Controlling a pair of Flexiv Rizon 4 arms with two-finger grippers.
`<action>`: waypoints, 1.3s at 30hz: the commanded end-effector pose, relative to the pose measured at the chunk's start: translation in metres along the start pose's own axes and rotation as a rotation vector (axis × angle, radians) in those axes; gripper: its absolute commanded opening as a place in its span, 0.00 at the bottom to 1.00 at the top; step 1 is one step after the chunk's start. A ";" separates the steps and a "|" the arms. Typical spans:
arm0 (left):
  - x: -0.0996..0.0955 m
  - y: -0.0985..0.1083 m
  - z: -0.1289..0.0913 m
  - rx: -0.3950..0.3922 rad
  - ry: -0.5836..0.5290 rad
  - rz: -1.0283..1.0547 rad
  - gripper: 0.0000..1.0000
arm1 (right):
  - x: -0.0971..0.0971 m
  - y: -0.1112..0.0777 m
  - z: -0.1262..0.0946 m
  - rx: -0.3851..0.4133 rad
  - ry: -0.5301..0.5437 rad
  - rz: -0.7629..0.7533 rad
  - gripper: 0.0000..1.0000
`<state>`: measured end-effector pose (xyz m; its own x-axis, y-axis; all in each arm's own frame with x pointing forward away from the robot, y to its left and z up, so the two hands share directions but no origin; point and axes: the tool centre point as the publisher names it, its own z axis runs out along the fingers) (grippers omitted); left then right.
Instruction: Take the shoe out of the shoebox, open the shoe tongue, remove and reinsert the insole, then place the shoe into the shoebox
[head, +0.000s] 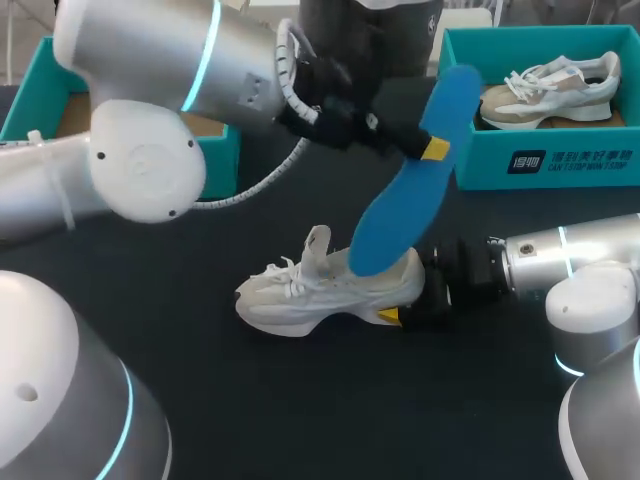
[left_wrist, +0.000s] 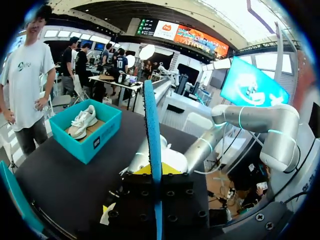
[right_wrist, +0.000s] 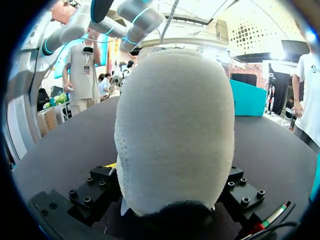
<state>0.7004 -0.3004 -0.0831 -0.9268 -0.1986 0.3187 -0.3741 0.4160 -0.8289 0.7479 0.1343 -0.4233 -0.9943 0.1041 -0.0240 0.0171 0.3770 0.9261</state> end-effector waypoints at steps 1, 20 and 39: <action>-0.002 0.010 -0.016 0.020 0.015 0.005 0.00 | -0.001 -0.003 0.005 0.003 -0.002 0.000 0.00; 0.031 -0.006 -0.052 0.206 0.096 -0.225 0.00 | -0.001 -0.003 0.005 0.003 -0.002 0.000 0.00; 0.062 -0.029 -0.071 0.281 0.269 -0.491 0.00 | -0.001 -0.003 0.005 0.003 -0.002 0.000 0.00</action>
<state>0.6515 -0.2619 -0.0038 -0.6376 -0.0713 0.7671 -0.7702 0.0804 -0.6327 0.7479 0.1343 -0.4233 -0.9943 0.1041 -0.0240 0.0171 0.3770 0.9261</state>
